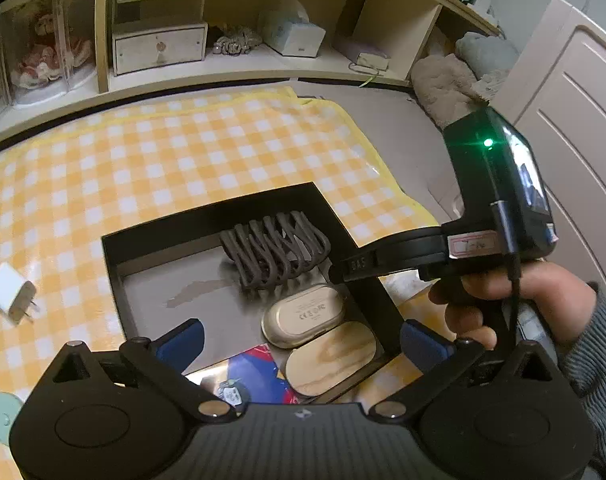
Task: Organize rigid objects
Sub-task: 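Carry the earbud case into the black box and open the left gripper, then move the left tool over the mint-green round tape measure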
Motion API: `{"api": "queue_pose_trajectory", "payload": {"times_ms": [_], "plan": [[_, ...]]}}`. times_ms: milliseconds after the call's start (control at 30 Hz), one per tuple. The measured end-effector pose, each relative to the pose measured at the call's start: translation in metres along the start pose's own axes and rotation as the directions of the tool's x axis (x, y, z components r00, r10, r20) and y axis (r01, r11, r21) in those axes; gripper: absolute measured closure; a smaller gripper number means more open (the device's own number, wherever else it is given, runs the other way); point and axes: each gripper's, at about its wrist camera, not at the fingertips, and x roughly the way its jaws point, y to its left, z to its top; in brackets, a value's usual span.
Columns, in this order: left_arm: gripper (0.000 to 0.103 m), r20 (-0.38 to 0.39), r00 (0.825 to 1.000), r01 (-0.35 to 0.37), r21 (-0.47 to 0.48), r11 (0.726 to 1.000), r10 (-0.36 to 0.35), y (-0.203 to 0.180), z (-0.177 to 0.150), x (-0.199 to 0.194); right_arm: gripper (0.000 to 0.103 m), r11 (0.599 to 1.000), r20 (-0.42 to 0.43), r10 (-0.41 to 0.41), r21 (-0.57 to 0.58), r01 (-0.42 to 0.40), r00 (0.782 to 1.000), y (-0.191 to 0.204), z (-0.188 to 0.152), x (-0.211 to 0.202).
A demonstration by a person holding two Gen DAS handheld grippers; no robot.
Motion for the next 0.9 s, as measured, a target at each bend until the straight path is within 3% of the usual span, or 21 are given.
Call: {"api": "queue_pose_trajectory", "payload": {"times_ms": [533, 900], "plan": [[0.0, 0.056, 0.998, -0.011, -0.01, 1.0, 0.011, 0.027, 0.0, -0.045, 0.097, 1.0, 0.003, -0.003, -0.009, 0.003, 1.0, 0.007, 0.0, 0.0], [0.0, 0.095, 0.981, -0.159, -0.079, 0.984, 0.167, 0.099, -0.002, -0.077, 0.097, 1.0, 0.001, -0.002, -0.008, 0.002, 1.0, 0.005, 0.0, 0.0]]}}
